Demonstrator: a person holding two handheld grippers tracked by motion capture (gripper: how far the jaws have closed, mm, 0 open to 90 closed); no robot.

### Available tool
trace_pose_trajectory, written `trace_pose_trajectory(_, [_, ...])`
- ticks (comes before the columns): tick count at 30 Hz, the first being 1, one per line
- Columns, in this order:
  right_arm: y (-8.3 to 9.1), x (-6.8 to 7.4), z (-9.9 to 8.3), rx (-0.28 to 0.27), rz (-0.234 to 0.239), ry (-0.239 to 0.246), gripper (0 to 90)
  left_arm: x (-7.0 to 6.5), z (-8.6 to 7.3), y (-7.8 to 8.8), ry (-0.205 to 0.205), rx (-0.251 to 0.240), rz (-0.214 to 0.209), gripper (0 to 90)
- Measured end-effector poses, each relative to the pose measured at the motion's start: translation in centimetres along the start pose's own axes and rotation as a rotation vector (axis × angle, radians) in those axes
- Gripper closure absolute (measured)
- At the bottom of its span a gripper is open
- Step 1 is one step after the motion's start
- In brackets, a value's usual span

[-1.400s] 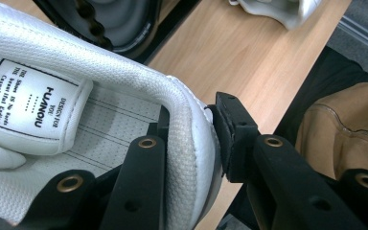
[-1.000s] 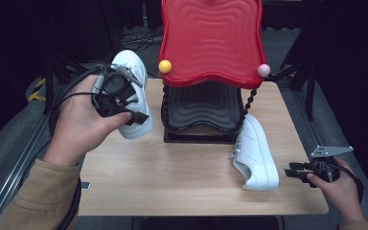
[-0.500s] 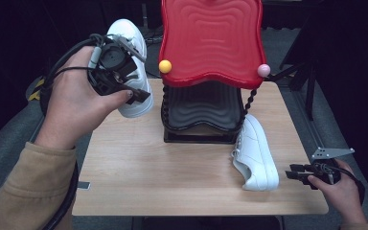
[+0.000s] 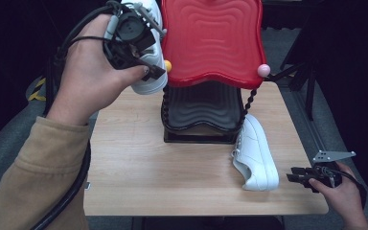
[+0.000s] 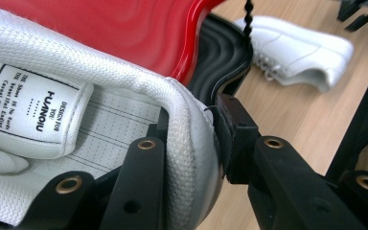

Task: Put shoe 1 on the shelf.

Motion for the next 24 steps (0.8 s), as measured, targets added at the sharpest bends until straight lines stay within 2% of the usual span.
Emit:
trace_pose_trajectory(3, [0.2, 0.1, -0.5, 0.003, -0.003, -0.009, 60.0, 0.2, 1.3, -0.4, -0.012, -0.021, -0.012, 73.6])
trace_pose_trajectory(11, [1.0, 0.1, -1.5, -0.004, -0.015, -0.033, 60.0, 0.8, 4.6, -2.3, -0.050, -0.036, -0.028, 73.6])
trace_pose_trajectory(16, [1.2, 0.0, -1.7, -0.009, -0.018, -0.039, 60.0, 1.2, 6.2, -3.5, -0.055, -0.052, -0.033, 73.5])
trace_pose_trajectory(22, [1.2, 0.0, -1.8, -0.011, -0.016, -0.036, 60.0, 1.7, 7.7, -4.9, -0.075, -0.048, -0.026, 73.4])
trace_pose_trajectory(24, [1.1, 0.0, -1.8, -0.009, -0.011, -0.040, 59.9, 1.8, 8.1, -5.5, -0.082, -0.041, -0.011, 73.2])
Point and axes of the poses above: each handheld gripper's, and its own axes: y roughly backward along the jaws, z roughly out of its top, x roughly to its left, the point moved 5 cm from there along -y, roughly forward along the jaws, and after that the axes turned 9 degrees about z, right-handed, at the moved point
